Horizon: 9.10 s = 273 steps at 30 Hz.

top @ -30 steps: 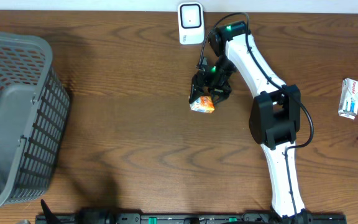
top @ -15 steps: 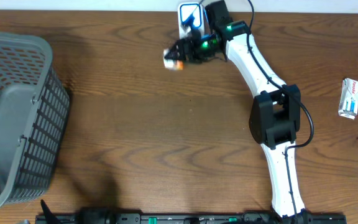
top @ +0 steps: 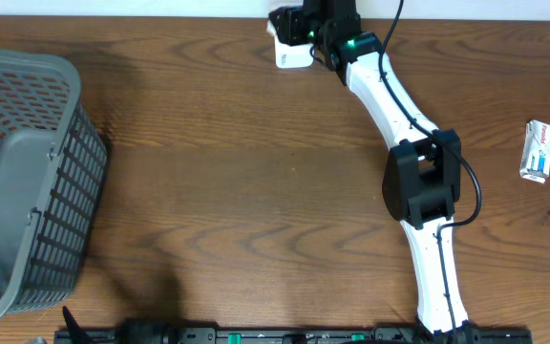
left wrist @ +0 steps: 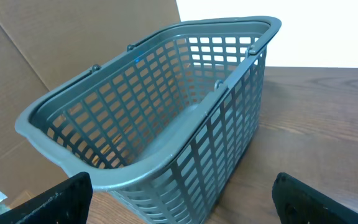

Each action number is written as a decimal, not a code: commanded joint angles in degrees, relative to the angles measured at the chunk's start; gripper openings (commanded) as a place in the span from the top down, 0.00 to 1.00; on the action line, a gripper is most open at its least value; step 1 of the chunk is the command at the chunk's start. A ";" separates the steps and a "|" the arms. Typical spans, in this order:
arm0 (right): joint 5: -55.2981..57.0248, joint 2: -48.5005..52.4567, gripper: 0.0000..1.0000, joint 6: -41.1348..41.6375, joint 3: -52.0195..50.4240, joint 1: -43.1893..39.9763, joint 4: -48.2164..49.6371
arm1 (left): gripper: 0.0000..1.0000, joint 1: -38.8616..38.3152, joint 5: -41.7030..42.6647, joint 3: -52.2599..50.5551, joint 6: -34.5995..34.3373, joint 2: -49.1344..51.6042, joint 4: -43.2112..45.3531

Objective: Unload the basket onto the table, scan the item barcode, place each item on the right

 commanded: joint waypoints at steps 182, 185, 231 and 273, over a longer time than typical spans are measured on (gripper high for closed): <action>8.24 -142.27 0.01 -22.16 -129.31 -22.71 9.18 | 0.07 0.28 -0.31 0.11 -0.11 -0.07 -0.04; 8.24 -142.27 0.01 -22.16 -129.31 -22.71 9.18 | 0.07 0.28 -0.44 0.11 -0.07 -0.07 -0.55; 8.24 -142.24 0.01 -22.16 -129.31 -22.71 9.18 | 0.07 4.26 25.68 -62.88 -11.15 -0.15 66.47; 8.24 -142.24 0.01 -22.16 -129.31 -22.71 9.16 | 0.07 4.37 25.62 -62.88 -10.40 -0.02 66.62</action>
